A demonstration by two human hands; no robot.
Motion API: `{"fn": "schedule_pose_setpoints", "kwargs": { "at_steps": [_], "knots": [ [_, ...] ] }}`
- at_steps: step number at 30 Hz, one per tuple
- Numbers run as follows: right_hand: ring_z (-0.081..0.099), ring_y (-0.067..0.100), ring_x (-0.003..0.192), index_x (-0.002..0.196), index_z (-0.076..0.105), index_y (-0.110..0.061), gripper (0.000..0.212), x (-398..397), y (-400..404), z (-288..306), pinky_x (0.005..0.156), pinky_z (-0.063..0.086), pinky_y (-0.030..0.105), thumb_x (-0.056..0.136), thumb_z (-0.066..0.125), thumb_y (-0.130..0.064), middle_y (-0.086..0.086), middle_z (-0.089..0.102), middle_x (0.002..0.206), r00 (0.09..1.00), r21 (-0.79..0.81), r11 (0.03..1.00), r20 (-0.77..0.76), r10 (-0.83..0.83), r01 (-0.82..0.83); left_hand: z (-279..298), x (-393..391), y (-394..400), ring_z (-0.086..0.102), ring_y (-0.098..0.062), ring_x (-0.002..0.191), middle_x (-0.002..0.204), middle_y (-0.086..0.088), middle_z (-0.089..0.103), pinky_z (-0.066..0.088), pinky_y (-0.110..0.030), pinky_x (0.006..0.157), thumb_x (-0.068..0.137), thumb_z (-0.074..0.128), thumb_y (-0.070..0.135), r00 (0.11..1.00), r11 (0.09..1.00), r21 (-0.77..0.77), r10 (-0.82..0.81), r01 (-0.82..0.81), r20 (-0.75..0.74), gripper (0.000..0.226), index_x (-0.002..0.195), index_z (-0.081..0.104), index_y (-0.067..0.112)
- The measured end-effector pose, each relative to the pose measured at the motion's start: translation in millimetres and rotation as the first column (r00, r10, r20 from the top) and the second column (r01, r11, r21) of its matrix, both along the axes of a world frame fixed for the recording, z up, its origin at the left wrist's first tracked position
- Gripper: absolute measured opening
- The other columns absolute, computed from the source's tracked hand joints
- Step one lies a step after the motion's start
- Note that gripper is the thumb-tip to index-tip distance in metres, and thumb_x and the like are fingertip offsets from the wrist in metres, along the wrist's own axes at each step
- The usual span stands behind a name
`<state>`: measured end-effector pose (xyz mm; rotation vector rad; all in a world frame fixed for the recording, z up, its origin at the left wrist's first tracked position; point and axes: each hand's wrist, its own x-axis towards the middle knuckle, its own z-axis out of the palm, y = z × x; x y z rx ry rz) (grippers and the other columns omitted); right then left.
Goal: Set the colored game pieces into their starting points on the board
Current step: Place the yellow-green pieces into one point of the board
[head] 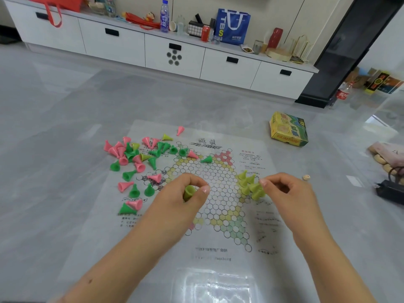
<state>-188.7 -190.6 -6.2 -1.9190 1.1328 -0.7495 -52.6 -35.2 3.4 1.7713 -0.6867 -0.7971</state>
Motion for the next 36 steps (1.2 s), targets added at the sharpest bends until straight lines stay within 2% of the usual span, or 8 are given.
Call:
{"fn": "schedule_pose_setpoints", "kwargs": {
  "at_steps": [5,13,17,24,27,30,33,36],
  "knots": [
    [0.047,0.013,0.061,0.07,0.068,-0.016,0.015,2.3,-0.1,-8.2,0.058,0.038,0.024,0.083,0.063,-0.018,0.011,0.061,0.071,0.984,-0.03,0.998,-0.171,0.042,-0.048,-5.5,0.2,-10.2,0.035,0.001,0.035,0.055,0.006,0.041,0.029,-0.009,0.035,0.087,0.041,0.008,0.984,0.999,0.041,-0.025,0.033,-0.175,0.03,0.078,0.06,0.03],
    [0.044,0.007,0.057,0.069,0.068,-0.016,0.016,2.5,-1.0,-10.3,0.054,0.032,0.019,0.084,0.063,-0.018,-0.008,0.052,0.061,0.969,-0.041,0.998,-0.243,0.044,-0.055,-6.3,-3.8,-3.6,0.04,0.0,0.044,0.074,0.009,0.061,0.036,-0.01,0.044,0.089,0.047,0.018,0.991,0.991,-0.023,-0.132,0.132,-0.018,0.015,0.088,0.053,0.032],
    [0.044,0.007,0.058,0.069,0.068,-0.016,0.016,3.3,-1.3,-11.6,0.054,0.033,0.019,0.084,0.063,-0.019,-0.008,0.051,0.062,0.966,-0.051,0.997,-0.253,0.049,-0.064,-6.7,-2.7,-3.2,0.048,0.002,0.051,0.078,0.016,0.068,0.041,-0.009,0.05,0.088,0.052,0.024,0.985,0.987,-0.024,-0.16,0.162,0.057,0.007,0.087,0.051,0.031],
    [0.044,0.008,0.058,0.073,0.068,-0.019,0.013,2.4,-0.8,-11.4,0.053,0.033,0.018,0.085,0.062,-0.02,-0.005,0.052,0.065,0.955,-0.079,0.991,-0.283,0.083,-0.109,-6.3,-2.6,-2.4,0.054,-0.015,0.061,0.08,0.025,0.063,0.044,-0.016,0.059,0.084,0.06,0.026,0.976,0.987,-0.038,-0.147,0.155,0.158,0.014,0.088,0.048,0.03],
    [0.044,0.006,0.056,0.074,0.065,-0.025,0.011,1.7,3.0,-2.8,0.053,0.036,0.015,0.084,0.063,-0.021,-0.003,0.052,0.063,0.981,-0.118,0.987,-0.175,0.087,-0.108,-7.5,-2.0,-2.0,0.05,-0.006,0.054,0.073,0.026,0.064,0.042,-0.012,0.054,0.081,0.064,0.028,0.978,0.991,-0.035,-0.122,0.129,0.172,0.017,0.085,0.047,0.028],
    [0.051,0.0,0.061,0.081,0.068,-0.027,0.009,8.4,19.5,12.7,0.059,0.042,0.01,0.083,0.063,-0.02,-0.002,0.062,0.069,0.961,-0.057,0.96,0.028,0.277,-0.275,-6.3,-3.1,-1.7,0.051,-0.007,0.055,0.075,0.024,0.064,0.041,-0.011,0.056,0.078,0.067,0.031,0.971,0.991,-0.039,-0.114,0.125,0.208,0.022,0.082,0.045,0.029],
    [0.054,-0.001,0.066,0.082,0.068,-0.033,0.011,20.7,37.0,14.4,0.061,0.041,0.01,0.084,0.065,-0.023,-0.015,0.063,0.075,0.87,-0.063,0.87,0.033,0.491,-0.489,-4.9,-5.3,-1.5,0.055,-0.01,0.057,0.075,0.017,0.067,0.041,-0.015,0.057,0.078,0.066,0.032,0.954,0.99,-0.055,-0.109,0.129,0.278,0.025,0.082,0.04,0.029],
    [0.052,0.005,0.067,0.083,0.066,-0.041,0.015,25.8,41.4,11.8,0.06,0.04,0.012,0.078,0.064,-0.027,-0.012,0.058,0.076,0.835,-0.164,0.829,0.043,0.548,-0.535,-3.3,-6.4,-1.6,0.052,-0.003,0.046,0.063,0.007,0.069,0.039,-0.013,0.048,0.086,0.057,0.029,0.964,0.995,-0.058,-0.064,0.081,0.257,0.018,0.08,0.039,0.029]
  ]
}}
